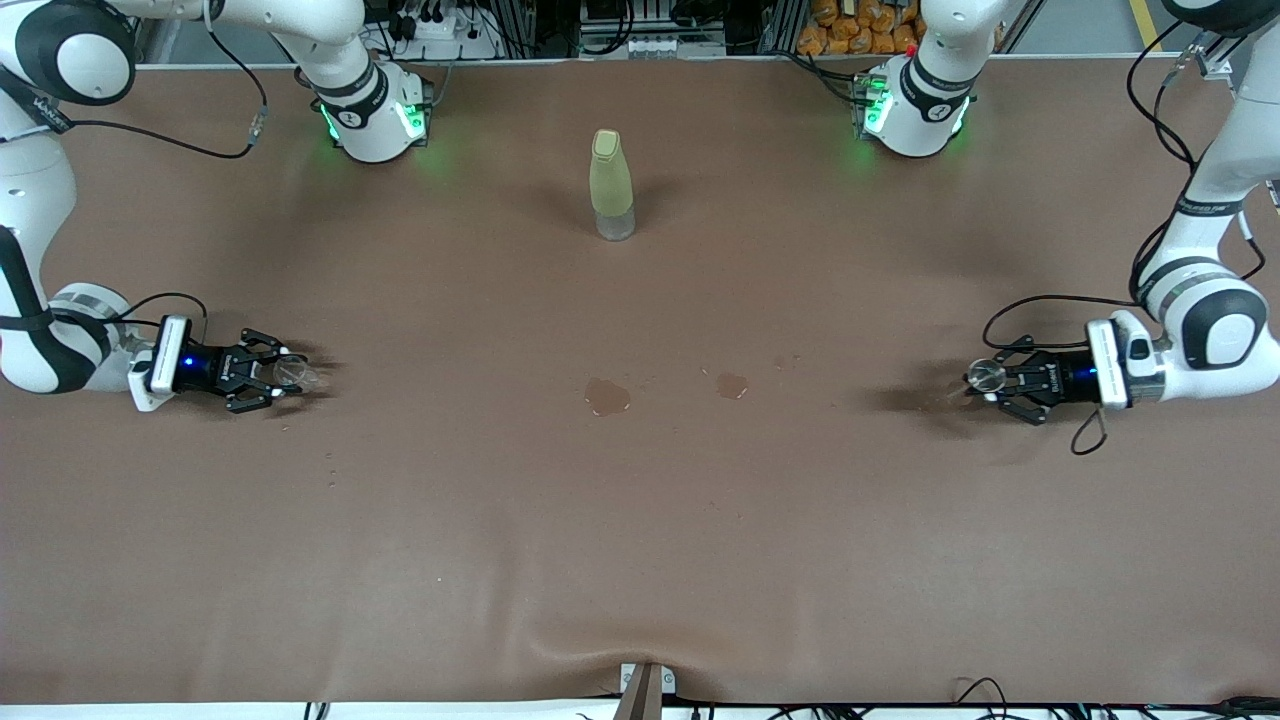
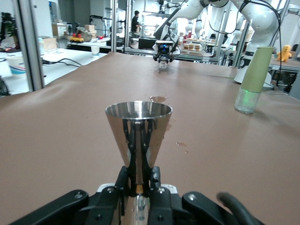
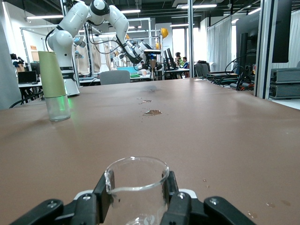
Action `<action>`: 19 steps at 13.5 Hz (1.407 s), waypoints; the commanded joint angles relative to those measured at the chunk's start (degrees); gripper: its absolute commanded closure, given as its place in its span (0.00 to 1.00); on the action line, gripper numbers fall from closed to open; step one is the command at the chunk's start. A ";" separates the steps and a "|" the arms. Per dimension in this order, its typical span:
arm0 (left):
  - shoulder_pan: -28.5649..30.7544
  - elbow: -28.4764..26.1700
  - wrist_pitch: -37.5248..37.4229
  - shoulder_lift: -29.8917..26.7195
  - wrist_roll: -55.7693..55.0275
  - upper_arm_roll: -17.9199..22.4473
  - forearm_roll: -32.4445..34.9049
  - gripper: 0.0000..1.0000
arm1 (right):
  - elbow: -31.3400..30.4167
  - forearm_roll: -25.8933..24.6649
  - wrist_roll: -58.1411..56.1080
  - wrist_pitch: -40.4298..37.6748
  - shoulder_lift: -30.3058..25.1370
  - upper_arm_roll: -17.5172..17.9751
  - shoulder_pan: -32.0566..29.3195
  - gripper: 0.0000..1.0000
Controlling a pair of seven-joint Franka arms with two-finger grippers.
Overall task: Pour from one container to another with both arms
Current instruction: 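Lower the glass cup with the right gripper and open it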
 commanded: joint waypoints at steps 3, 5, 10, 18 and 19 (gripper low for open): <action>4.66 -1.41 -0.81 0.76 0.14 -0.44 1.45 1.00 | 2.77 -2.18 0.41 -0.77 1.54 0.29 -0.13 0.62; 5.46 -1.23 -0.81 2.87 2.58 -0.44 1.45 1.00 | 2.95 -2.10 0.32 -0.77 1.63 0.29 -0.22 0.61; 5.64 -0.88 -0.81 6.39 3.92 -0.35 0.92 1.00 | 6.55 -2.27 3.12 -1.12 3.22 0.29 -0.31 0.24; 5.64 -0.53 -0.81 8.16 6.21 -0.26 0.92 0.80 | 11.83 -5.61 31.21 -9.98 -1.96 0.81 0.40 0.00; 5.64 -0.53 -0.81 8.16 6.21 -0.26 0.92 0.69 | 12.09 -6.13 35.61 -11.13 -2.84 0.81 0.75 0.00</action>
